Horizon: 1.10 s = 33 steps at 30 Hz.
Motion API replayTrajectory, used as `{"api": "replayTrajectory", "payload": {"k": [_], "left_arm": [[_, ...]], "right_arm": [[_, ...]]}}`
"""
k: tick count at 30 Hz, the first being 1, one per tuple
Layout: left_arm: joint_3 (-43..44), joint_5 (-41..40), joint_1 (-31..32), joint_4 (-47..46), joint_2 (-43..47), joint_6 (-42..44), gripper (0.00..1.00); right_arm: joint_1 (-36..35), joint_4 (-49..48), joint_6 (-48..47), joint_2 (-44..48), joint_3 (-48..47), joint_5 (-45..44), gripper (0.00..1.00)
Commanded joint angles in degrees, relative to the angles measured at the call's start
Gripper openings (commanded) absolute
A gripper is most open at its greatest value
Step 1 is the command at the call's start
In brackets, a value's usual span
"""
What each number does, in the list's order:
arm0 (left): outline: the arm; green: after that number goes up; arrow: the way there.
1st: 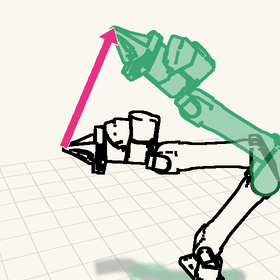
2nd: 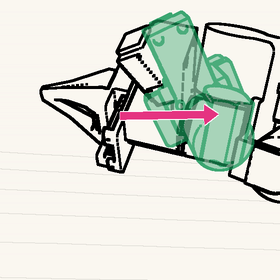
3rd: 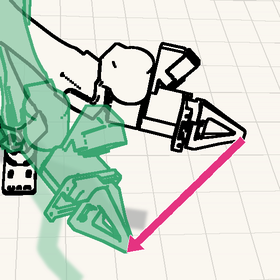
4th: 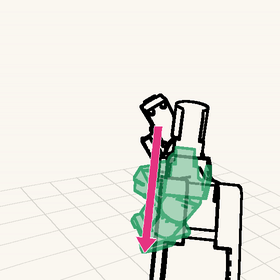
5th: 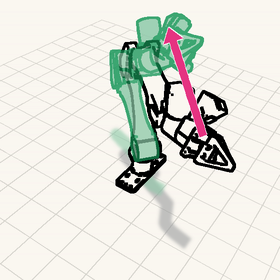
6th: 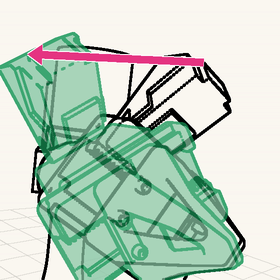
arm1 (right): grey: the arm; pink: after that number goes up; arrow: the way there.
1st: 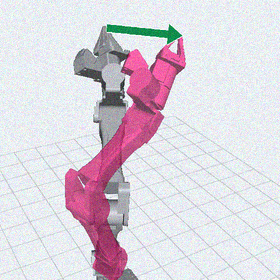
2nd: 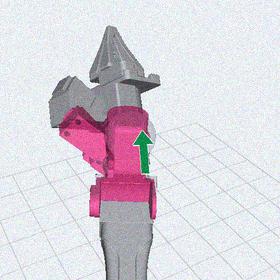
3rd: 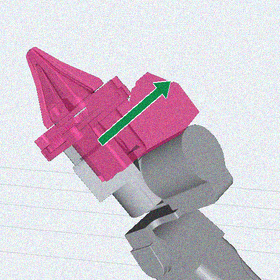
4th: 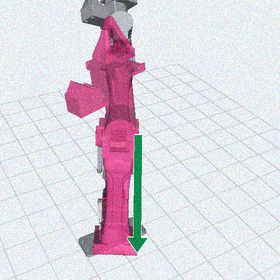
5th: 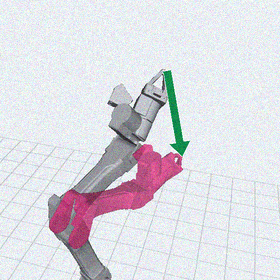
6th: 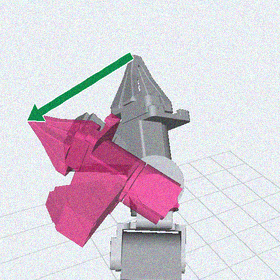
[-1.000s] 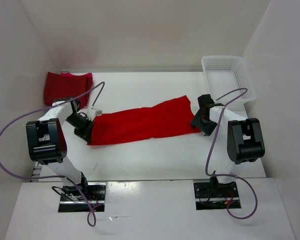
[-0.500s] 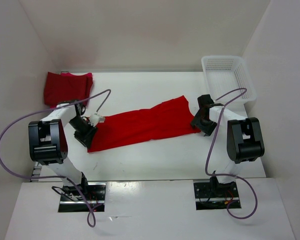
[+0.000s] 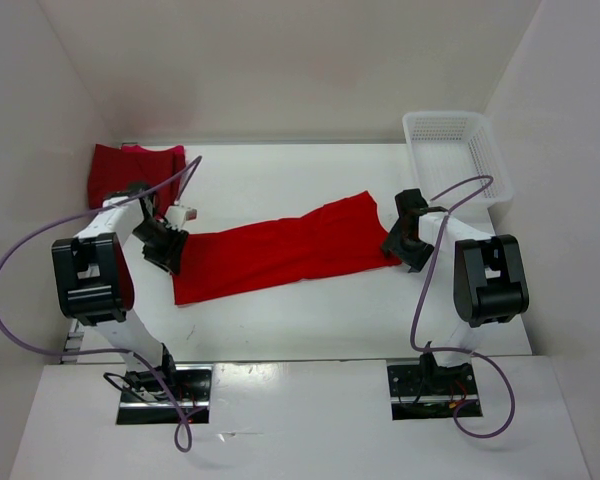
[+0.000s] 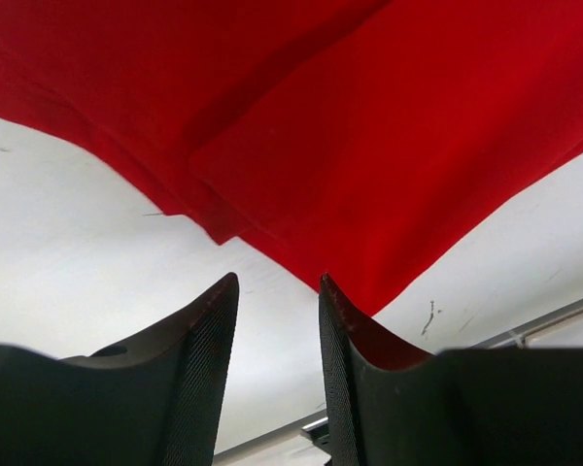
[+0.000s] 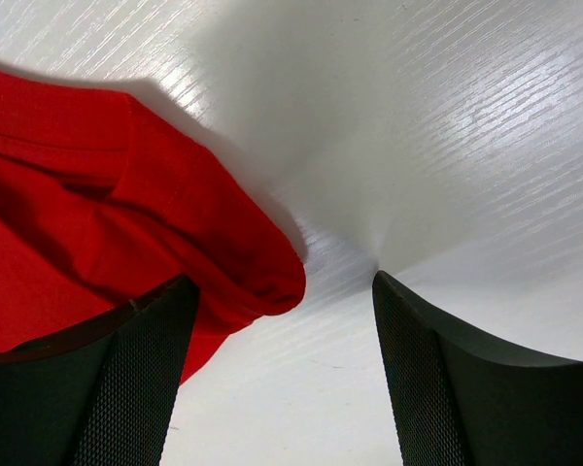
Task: Fold and stack the t-shirts
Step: Rotate the tshirt 90 degrees
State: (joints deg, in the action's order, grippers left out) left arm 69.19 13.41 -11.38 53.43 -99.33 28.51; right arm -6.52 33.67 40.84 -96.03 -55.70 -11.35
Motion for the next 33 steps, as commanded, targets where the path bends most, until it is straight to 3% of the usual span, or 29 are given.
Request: {"api": "replayTrajectory", "payload": {"k": [1, 21, 28, 33], "left_arm": [[-2.1, 2.8, 0.0, 2.6, -0.7, -0.5, 0.46], [-4.5, 1.4, 2.0, -1.6, -6.2, -1.8, 0.45], [-4.5, 2.0, 2.0, -2.1, -6.2, -2.5, 0.13], [-4.0, 2.6, 2.0, -1.0, -5.0, -3.0, 0.09]], "right_arm": [[0.4, -0.9, -0.4, -0.6, -0.5, -1.4, 0.76], [0.4, -0.9, -0.4, -0.6, -0.5, -1.4, 0.76], [0.4, -0.9, -0.4, -0.6, -0.5, -1.9, 0.76], [0.4, -0.9, -0.4, -0.6, -0.5, -1.9, 0.76]]}}
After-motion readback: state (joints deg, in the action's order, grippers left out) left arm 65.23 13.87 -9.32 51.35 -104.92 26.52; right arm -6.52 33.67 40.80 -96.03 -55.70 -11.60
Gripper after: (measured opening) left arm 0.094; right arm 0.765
